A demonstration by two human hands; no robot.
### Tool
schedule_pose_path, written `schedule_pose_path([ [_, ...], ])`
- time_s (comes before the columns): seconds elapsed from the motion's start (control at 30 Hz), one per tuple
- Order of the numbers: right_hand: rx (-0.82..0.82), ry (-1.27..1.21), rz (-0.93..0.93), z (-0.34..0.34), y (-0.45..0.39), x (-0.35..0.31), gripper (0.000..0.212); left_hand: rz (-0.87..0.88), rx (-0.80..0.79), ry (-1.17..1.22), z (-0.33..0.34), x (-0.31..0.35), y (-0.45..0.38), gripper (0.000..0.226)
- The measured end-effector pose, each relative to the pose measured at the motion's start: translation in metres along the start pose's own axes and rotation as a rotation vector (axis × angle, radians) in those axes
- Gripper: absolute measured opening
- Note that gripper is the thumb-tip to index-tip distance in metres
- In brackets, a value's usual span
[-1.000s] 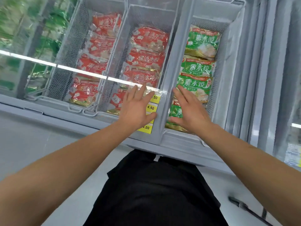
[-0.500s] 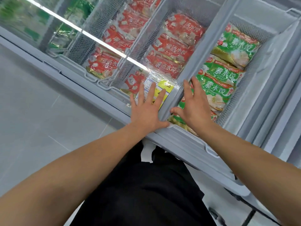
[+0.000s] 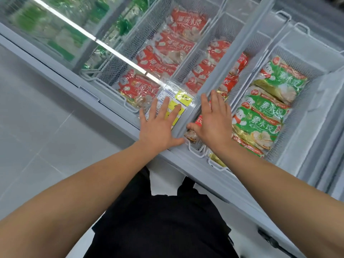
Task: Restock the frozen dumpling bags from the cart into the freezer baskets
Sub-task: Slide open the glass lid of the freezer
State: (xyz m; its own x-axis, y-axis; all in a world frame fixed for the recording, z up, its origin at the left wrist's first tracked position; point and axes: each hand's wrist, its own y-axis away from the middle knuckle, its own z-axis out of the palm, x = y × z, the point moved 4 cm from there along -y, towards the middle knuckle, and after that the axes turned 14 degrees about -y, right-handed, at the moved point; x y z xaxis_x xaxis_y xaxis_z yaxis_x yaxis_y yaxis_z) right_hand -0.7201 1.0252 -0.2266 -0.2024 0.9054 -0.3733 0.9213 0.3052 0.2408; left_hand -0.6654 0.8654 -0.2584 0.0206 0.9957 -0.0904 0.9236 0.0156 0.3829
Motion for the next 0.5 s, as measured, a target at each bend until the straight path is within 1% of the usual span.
schedule_pose_path([
  [0.2, -0.017, 0.126, 0.073, 0.002, -0.043, -0.069, 0.104, 0.036, 0.019, 0.005, -0.005, -0.071, -0.025, 0.111],
  [0.3, -0.025, 0.133, 0.099, 0.007, -0.062, -0.097, 0.103, 0.038, 0.01, 0.014, -0.006, -0.103, -0.035, 0.111],
  [0.5, -0.026, 0.103, 0.076, 0.021, -0.102, -0.15, 0.103, 0.022, 0.005, 0.016, -0.008, -0.166, -0.056, 0.111],
])
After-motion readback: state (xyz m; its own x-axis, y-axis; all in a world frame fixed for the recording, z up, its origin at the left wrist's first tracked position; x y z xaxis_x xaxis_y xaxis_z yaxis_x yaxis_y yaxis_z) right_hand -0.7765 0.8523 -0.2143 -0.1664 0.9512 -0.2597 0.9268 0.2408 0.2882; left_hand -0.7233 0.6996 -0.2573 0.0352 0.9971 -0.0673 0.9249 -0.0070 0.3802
